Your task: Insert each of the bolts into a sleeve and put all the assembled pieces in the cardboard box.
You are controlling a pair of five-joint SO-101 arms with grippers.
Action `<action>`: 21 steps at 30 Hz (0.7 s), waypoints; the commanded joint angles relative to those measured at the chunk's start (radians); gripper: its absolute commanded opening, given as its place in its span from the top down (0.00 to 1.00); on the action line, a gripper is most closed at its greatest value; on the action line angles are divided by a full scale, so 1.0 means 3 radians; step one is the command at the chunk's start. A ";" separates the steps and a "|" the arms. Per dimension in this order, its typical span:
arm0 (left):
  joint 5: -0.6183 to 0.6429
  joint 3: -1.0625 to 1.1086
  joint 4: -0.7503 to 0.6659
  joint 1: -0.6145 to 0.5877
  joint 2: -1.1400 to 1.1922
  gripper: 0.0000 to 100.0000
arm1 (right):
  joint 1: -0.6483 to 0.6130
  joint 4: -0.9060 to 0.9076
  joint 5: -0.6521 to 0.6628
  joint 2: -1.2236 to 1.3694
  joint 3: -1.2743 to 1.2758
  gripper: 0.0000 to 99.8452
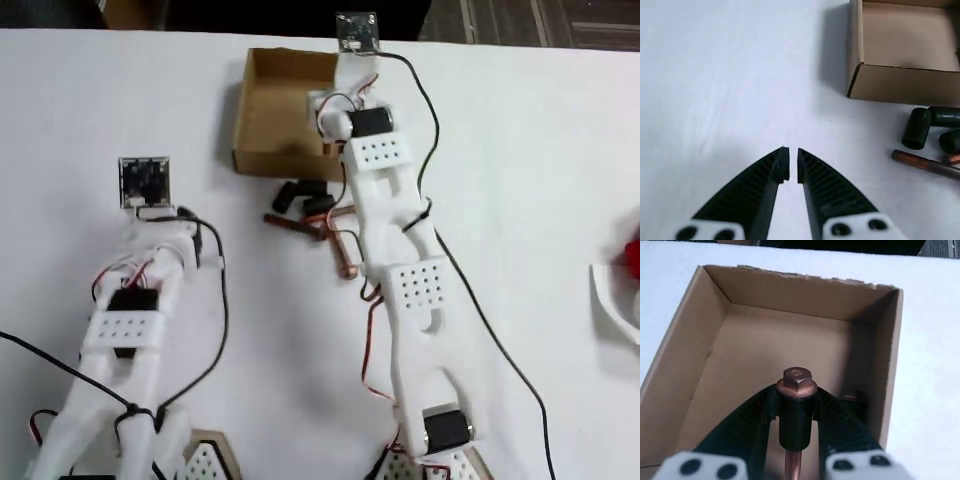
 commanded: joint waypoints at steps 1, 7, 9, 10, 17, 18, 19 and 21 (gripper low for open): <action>-0.0036 -0.0013 -0.0072 -0.0010 -0.0113 0.94 | 0.0028 0.0013 -0.0036 -0.0074 -0.0230 0.98; -0.0036 -0.0008 -0.0072 -0.0010 -0.0113 0.94 | 0.0059 0.0018 -0.0026 -0.0069 -0.0220 0.98; -0.0036 -0.0008 -0.0072 -0.0010 -0.0113 0.94 | 0.0064 0.0008 -0.0020 -0.0049 -0.0189 0.98; -0.0036 -0.0008 -0.0072 -0.0010 -0.0113 0.94 | 0.0064 0.0003 -0.0015 -0.0018 -0.0184 0.98; -0.0036 -0.0008 -0.0072 -0.0010 -0.0113 0.94 | 0.0064 -0.0008 -0.0015 0.0151 -0.0189 0.98; -0.0036 -0.0008 -0.0072 -0.0010 -0.0113 0.94 | 0.0064 -0.0008 -0.0015 0.0156 -0.0189 0.98; -0.0036 -0.0008 -0.0072 -0.0010 -0.0113 0.94 | 0.0064 -0.0008 -0.0010 0.0166 -0.0189 0.98; -0.0036 -0.0008 -0.0072 -0.0010 -0.0113 0.94 | 0.0064 -0.0008 -0.0010 0.0166 -0.0189 0.98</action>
